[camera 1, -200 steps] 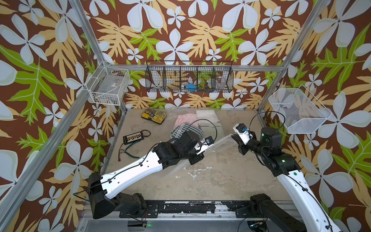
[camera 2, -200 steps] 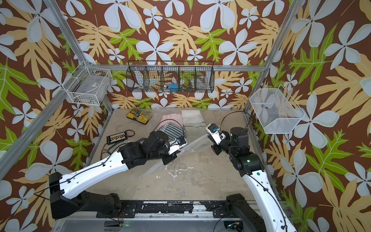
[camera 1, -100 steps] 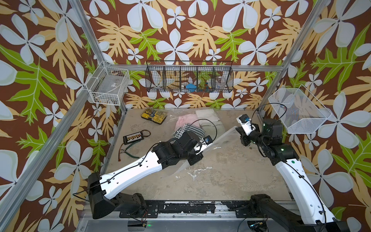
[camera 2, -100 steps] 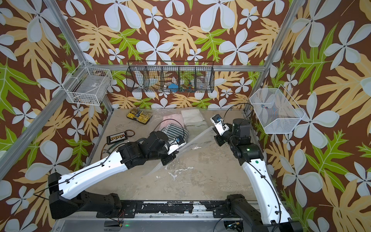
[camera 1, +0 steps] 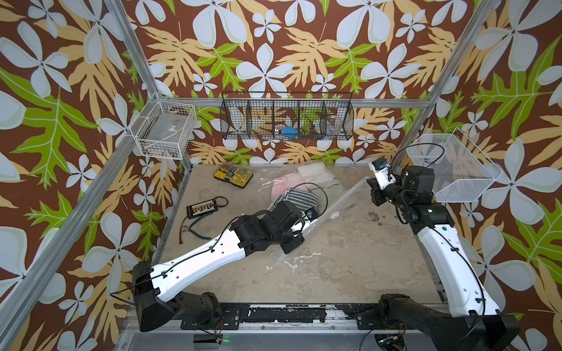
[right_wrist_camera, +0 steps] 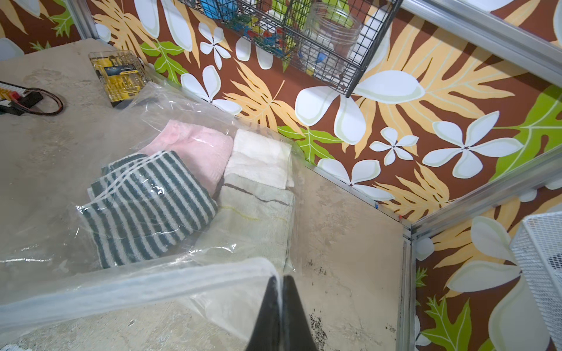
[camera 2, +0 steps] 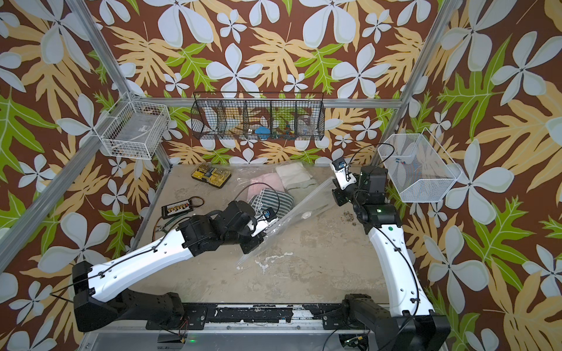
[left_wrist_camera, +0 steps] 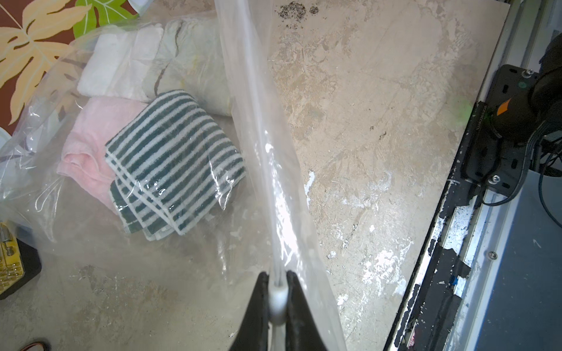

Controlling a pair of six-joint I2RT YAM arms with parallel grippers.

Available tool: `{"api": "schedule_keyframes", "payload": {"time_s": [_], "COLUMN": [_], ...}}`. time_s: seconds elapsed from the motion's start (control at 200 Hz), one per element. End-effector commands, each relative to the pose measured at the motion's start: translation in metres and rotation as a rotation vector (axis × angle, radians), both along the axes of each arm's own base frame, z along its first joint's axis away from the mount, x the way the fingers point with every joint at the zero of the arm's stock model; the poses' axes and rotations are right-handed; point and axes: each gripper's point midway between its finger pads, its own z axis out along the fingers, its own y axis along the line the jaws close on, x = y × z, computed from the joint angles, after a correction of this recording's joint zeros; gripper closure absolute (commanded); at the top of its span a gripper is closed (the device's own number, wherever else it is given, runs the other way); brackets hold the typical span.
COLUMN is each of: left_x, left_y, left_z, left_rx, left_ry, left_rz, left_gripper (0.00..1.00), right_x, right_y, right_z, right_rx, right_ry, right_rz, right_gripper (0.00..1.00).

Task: Place the folded towel into the vacuum bag
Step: Close the vacuum bag at the center of the board.

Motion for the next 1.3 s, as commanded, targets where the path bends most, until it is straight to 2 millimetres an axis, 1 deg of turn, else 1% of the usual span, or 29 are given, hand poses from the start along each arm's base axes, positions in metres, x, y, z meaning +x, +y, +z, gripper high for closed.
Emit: {"api": "schedule_keyframes", "payload": {"time_s": [0.0,0.23,0.39,0.48,0.601,0.716,0.761,0.876,0.881,0.921,0.956,1.006,1.056,1.086,1.141,1.186,1.226,1.276,1.296], "left_x": [-0.023,-0.03,-0.036,-0.037,-0.037,-0.035,-0.034,-0.033,-0.033,-0.034,-0.034,-0.035,-0.037,-0.039,-0.042,-0.045,-0.047,-0.05,-0.05], "left_y": [0.034,0.039,0.047,0.049,0.05,0.051,0.052,0.053,0.053,0.052,0.049,0.043,0.035,0.03,0.021,0.015,0.011,0.007,0.006], "left_z": [-0.028,-0.033,-0.039,-0.04,-0.033,-0.03,-0.028,-0.024,-0.024,-0.024,-0.023,-0.021,-0.018,-0.016,-0.012,-0.006,0.001,0.012,0.017], "left_rx": [0.154,0.171,0.18,0.172,0.162,0.167,0.167,0.163,0.163,0.159,0.15,0.129,0.097,0.078,0.048,0.02,-0.007,-0.042,-0.06], "left_ry": [0.124,0.171,0.195,0.201,0.196,0.183,0.18,0.175,0.175,0.173,0.177,0.186,0.197,0.206,0.23,0.246,0.257,0.263,0.261], "left_rz": [0.023,0.039,0.063,0.071,0.076,0.087,0.091,0.099,0.1,0.095,0.086,0.067,0.041,0.028,0.002,-0.015,-0.03,-0.04,-0.039], "left_gripper": [1.0,1.0,1.0,1.0,1.0,1.0,1.0,1.0,1.0,1.0,1.0,1.0,1.0,1.0,1.0,1.0,1.0,1.0,0.96], "right_x": [0.024,0.035,0.04,0.041,0.04,0.039,0.039,0.036,0.036,0.033,0.027,0.015,0.002,-0.004,-0.01,-0.011,-0.009,-0.005,-0.004], "right_y": [-0.031,-0.047,-0.052,-0.05,-0.052,-0.05,-0.046,-0.043,-0.043,-0.034,-0.023,-0.007,0.004,0.008,0.007,0.004,0.0,0.0,0.002], "right_z": [0.043,0.045,0.046,0.05,0.051,0.052,0.05,0.048,0.047,0.047,0.05,0.061,0.078,0.088,0.106,0.114,0.117,0.112,0.108], "right_rx": [-0.033,-0.024,-0.014,0.001,-0.003,0.022,0.035,0.049,0.05,0.072,0.105,0.146,0.16,0.16,0.16,0.174,0.202,0.234,0.246], "right_ry": [-0.167,-0.167,-0.17,-0.182,-0.184,-0.191,-0.182,-0.179,-0.177,-0.165,-0.163,-0.189,-0.239,-0.261,-0.283,-0.273,-0.254,-0.221,-0.207], "right_rz": [-0.151,-0.197,-0.217,-0.213,-0.226,-0.219,-0.199,-0.189,-0.185,-0.148,-0.102,-0.037,-0.006,-0.003,-0.024,-0.055,-0.095,-0.122,-0.118], "right_gripper": [1.0,1.0,1.0,1.0,1.0,1.0,1.0,1.0,1.0,0.87,0.79,0.7,0.61,0.6,0.59,0.58,0.55,0.54,0.54]}}
